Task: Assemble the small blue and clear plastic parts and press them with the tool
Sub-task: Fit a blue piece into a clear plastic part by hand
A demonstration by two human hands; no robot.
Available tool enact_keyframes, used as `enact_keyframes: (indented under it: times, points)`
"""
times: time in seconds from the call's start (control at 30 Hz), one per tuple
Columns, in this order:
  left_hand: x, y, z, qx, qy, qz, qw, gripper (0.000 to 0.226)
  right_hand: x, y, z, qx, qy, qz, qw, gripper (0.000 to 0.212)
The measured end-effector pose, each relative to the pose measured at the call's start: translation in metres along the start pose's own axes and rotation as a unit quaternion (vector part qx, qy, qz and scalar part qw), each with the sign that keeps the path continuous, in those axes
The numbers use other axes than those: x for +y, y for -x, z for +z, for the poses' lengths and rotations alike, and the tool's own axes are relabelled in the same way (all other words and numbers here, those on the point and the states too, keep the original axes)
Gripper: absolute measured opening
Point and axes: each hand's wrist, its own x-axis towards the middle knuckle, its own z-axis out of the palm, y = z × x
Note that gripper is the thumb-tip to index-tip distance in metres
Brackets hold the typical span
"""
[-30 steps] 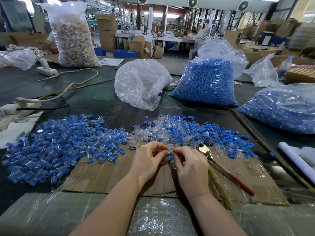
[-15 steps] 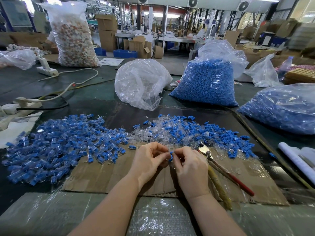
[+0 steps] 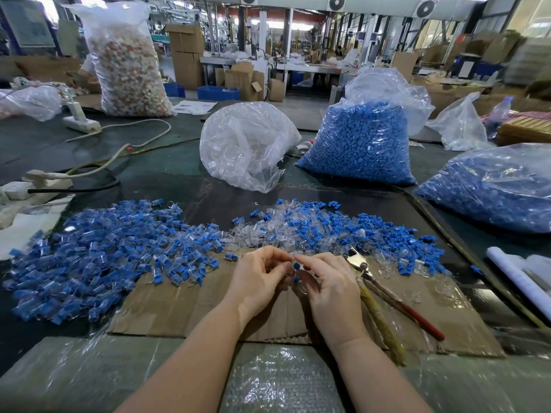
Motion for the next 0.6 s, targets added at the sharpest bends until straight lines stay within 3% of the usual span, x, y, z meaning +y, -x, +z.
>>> enact_keyframes:
  times: [0.3,0.6]
  points:
    - [-0.0018,-0.0011,-0.0011,-0.004,-0.003,0.000,1.000,0.014,-0.0013,-0.0015,-0.0010,-0.002,-0.014,-0.006,1.000,0.017]
    - [-0.0020,-0.0013,-0.0015,-0.004,-0.016,0.005,1.000,0.014,-0.0019,-0.0019,-0.0013,-0.024,-0.020,-0.004,0.999,0.021]
